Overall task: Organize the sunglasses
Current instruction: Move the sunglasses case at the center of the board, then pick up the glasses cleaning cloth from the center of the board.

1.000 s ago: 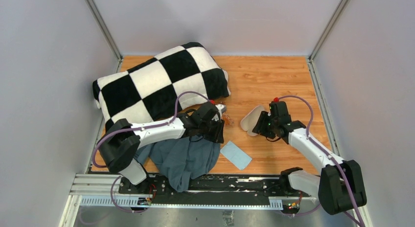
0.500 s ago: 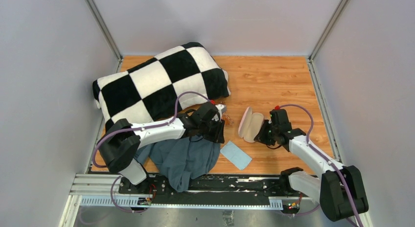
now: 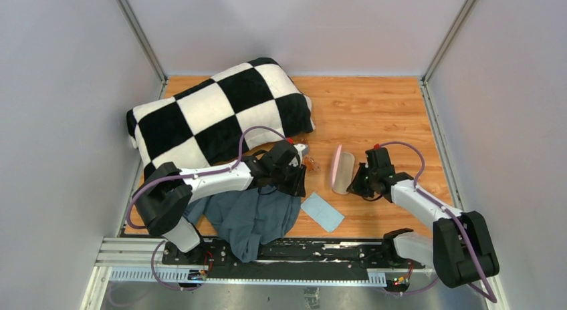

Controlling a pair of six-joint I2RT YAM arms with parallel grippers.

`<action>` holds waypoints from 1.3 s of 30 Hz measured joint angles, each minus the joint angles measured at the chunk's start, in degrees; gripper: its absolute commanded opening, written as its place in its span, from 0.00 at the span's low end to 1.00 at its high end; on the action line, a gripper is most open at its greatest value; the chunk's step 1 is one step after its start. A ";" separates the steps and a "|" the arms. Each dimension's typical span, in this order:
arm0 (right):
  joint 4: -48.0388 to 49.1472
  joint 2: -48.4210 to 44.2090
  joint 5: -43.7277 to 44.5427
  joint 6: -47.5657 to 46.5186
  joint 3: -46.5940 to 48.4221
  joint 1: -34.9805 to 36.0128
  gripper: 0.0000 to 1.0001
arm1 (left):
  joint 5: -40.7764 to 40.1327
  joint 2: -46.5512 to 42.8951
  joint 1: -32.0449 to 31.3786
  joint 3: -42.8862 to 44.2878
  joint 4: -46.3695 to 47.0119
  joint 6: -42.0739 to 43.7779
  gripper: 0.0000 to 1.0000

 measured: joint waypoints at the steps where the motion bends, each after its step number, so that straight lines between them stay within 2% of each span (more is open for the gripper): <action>1: 0.94 0.00 -0.52 0.76 -0.26 0.00 0.13 | 0.00 0.00 0.00 -0.02 0.04 0.00 0.36; 4: 4.55 0.00 -2.40 3.91 -1.90 0.00 0.16 | 0.02 0.00 0.00 -0.07 0.11 0.00 0.36; 10: 16.22 -0.22 -7.80 14.80 -7.37 0.50 0.33 | 0.22 0.00 0.00 -0.07 0.28 0.00 0.36; 14: 17.05 -0.98 -8.72 17.18 -7.23 1.42 0.41 | 0.22 0.00 0.00 -0.15 0.31 0.00 0.36; 15: 16.04 -1.60 -8.61 17.09 -6.75 1.42 0.46 | 0.22 0.00 0.00 -0.17 0.26 0.00 0.36; 19: 8.20 -6.01 -5.25 12.61 -2.01 1.55 0.54 | 0.57 -0.07 0.00 -0.26 0.33 -0.26 0.36; 25: -0.90 -7.72 1.53 0.46 7.50 1.55 0.52 | 0.68 -0.61 0.00 -0.26 0.26 -0.59 0.36; 29: -2.58 -0.74 1.11 -8.28 15.78 1.55 0.52 | 0.68 -0.61 0.00 -0.26 0.15 -0.63 0.36; 32: -3.19 8.04 -0.92 -13.73 22.51 1.57 0.52 | 0.72 -0.61 0.00 -0.24 0.20 -0.68 0.36; 39: -4.04 24.11 -4.94 -19.78 32.87 1.57 0.52 | 0.46 -2.21 0.00 -0.26 -0.68 -0.85 0.36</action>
